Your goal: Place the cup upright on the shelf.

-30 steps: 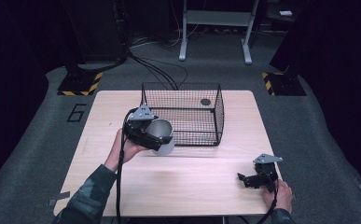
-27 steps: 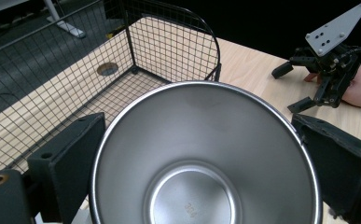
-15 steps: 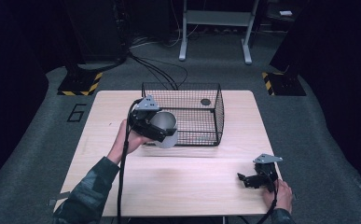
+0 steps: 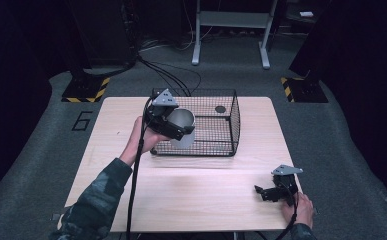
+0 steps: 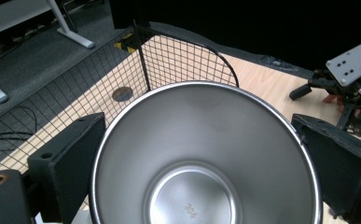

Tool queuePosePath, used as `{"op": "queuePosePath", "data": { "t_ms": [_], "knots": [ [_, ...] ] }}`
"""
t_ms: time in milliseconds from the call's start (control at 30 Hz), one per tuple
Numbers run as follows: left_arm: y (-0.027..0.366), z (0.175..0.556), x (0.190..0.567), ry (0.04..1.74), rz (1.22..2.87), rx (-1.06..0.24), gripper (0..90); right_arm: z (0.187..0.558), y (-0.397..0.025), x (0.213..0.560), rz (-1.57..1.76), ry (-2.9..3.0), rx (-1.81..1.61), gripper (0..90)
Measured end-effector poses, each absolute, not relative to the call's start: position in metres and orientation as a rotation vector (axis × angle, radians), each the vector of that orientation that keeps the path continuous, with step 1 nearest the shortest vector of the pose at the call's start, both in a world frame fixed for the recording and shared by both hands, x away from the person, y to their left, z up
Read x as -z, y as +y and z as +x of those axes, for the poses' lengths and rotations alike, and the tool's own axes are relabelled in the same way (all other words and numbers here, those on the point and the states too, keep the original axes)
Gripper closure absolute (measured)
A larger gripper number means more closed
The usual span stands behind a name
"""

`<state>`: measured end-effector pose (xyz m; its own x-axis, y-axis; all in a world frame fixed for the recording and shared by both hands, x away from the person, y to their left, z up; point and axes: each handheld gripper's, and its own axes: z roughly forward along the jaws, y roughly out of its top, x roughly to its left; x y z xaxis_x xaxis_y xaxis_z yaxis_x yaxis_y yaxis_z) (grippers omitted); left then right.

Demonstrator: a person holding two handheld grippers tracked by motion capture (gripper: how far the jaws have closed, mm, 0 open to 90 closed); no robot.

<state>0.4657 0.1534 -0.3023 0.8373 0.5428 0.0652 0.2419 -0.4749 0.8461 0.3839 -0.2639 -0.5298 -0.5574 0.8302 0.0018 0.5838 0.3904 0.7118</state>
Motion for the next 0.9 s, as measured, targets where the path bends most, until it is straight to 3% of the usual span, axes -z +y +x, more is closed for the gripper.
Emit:
{"op": "queuePosePath", "data": {
  "t_ms": [900],
  "knots": [
    [0.129,0.531,0.303,0.643,2.096,-0.463,6.5,0.384,-0.264,0.530,1.225,2.301,-0.963,0.0]
  ]
}}
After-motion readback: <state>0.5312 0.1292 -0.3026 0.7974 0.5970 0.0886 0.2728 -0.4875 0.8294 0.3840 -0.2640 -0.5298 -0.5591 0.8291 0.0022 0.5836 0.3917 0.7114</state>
